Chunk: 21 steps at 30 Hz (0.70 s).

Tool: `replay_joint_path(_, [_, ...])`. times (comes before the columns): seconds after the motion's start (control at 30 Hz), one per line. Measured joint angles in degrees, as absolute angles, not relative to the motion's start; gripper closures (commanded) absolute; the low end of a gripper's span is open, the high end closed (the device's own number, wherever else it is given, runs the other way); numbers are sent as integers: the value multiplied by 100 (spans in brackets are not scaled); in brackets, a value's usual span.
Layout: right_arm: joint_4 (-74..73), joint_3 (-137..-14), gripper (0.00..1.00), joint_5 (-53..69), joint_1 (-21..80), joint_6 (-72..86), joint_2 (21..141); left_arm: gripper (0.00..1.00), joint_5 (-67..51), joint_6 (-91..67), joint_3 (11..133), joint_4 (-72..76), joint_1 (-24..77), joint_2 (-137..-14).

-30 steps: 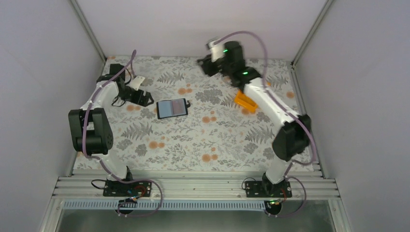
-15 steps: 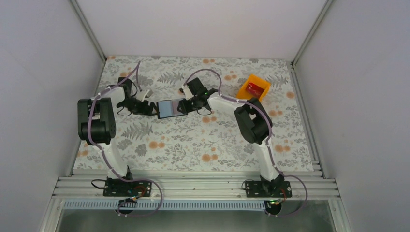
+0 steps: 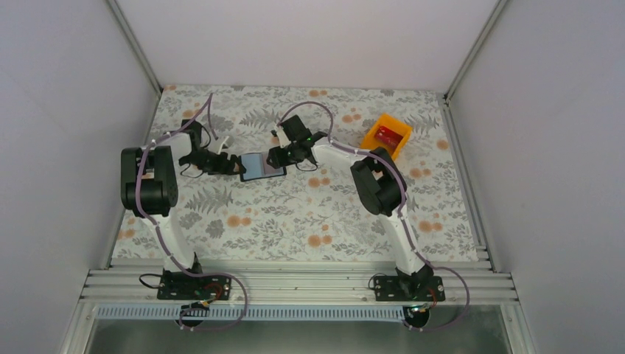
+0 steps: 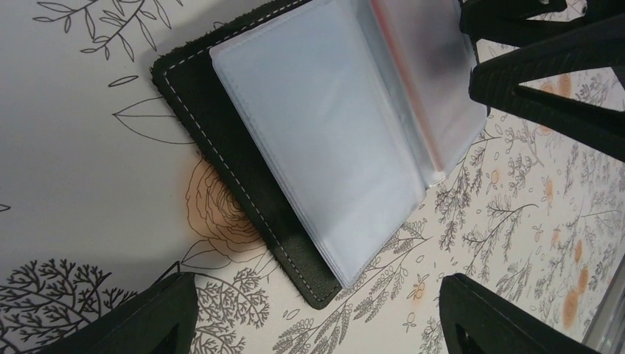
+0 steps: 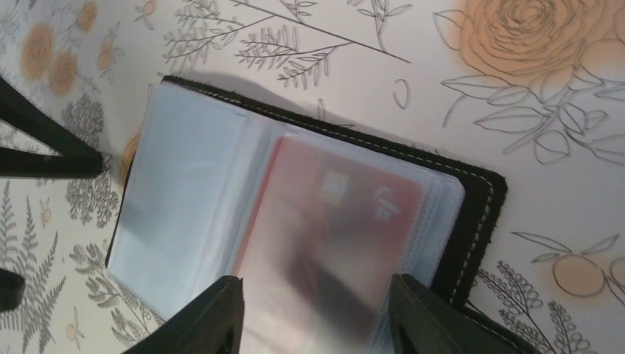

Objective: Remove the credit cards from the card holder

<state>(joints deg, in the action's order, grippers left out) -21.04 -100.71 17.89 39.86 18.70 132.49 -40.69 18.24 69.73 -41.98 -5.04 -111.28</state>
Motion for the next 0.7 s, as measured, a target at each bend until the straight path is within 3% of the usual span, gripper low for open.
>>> replay_joint_path(0.1, [-2115, -10073, 45, 1710, 3988, 1898, 13249, 19, -4104, 1772, 6973, -4156, -504, -11144])
replay_joint_path(0.27, [-2071, -10154, 56, 1782, 3992, 1918, 13347, 20, -4257, 1728, 6973, -4073, -506, -11205])
replay_joint_path(0.7, [-1957, -10803, 56, 3168, 4300, 1846, 13780, 22, -4495, 1723, 6967, -3940, -486, -11288])
